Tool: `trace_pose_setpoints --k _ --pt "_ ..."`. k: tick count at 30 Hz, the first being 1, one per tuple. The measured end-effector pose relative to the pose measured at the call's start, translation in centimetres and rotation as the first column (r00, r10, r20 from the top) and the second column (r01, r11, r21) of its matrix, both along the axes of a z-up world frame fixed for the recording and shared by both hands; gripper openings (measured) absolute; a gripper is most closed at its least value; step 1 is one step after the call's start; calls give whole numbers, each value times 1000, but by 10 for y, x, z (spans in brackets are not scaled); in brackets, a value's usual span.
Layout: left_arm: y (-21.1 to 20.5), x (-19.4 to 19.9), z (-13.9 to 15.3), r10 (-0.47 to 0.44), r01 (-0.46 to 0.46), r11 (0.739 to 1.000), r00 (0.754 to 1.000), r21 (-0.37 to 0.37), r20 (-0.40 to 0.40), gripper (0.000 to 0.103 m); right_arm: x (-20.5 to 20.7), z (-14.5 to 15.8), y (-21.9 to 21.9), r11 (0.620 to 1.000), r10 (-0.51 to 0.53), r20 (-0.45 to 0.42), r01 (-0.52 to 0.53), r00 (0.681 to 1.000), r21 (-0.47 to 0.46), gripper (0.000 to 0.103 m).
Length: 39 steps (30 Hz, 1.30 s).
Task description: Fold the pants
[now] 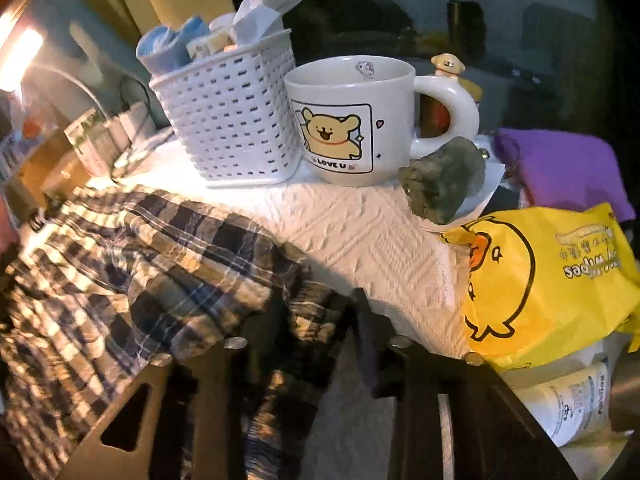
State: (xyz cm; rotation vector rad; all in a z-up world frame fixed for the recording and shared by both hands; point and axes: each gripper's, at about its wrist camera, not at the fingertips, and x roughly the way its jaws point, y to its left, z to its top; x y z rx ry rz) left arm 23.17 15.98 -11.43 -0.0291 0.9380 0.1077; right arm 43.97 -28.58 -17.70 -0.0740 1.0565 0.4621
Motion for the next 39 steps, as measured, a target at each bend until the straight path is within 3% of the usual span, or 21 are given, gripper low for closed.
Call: trace_pose_setpoints --k 3,5,7,8,12,15,20,24,25,27,28,30,31,33,39 --pt "2 5 3 7 -7 1000 1000 -8 3 10 -5 3 11 996 30 52 -26 998 -83 22" --pt "7 7 4 33 -33 999 999 -10 -2 45 -8 10 17 985 35 129 -12 991 -174 22" --pt "15 6 6 58 -58 998 998 -34 5 57 -6 17 20 975 36 178 4 983 -220 21" --pt "17 6 5 63 -63 997 998 -34 -1 57 -5 20 21 971 33 200 15 979 -237 21" --pt "26 8 -8 70 -71 997 996 -14 -52 57 9 21 26 951 39 245 40 969 -306 21" --pt "21 21 -6 -1 1 1000 1000 -2 -20 57 19 16 32 944 44 254 44 966 -328 21" --pt "12 68 -21 -82 80 995 995 -52 -49 57 35 13 42 927 66 264 39 962 -373 21" --pt "4 97 -39 -97 96 995 989 -10 -116 56 39 9 48 929 75 242 20 967 -369 21" --pt "4 102 -44 -93 93 996 988 -2 -125 50 38 8 47 932 76 236 15 969 -362 22" --pt "3 104 -46 -102 103 995 989 5 -104 39 38 10 42 939 70 225 12 972 -344 33" --pt "1 103 -46 -116 117 993 988 7 -98 24 39 13 40 941 66 225 14 972 -337 40" --pt "-5 102 -45 -121 127 990 988 60 -97 10 36 21 34 949 52 241 27 969 -313 80" --pt "-8 103 -46 -118 129 985 988 112 -96 5 34 26 30 954 45 252 33 967 -297 82" --pt "-11 103 -48 -121 134 975 989 176 -85 5 27 36 25 963 40 261 32 965 -268 82" --pt "-7 118 -45 -65 92 956 992 280 -105 4 -15 54 29 968 113 248 -50 962 -245 82"
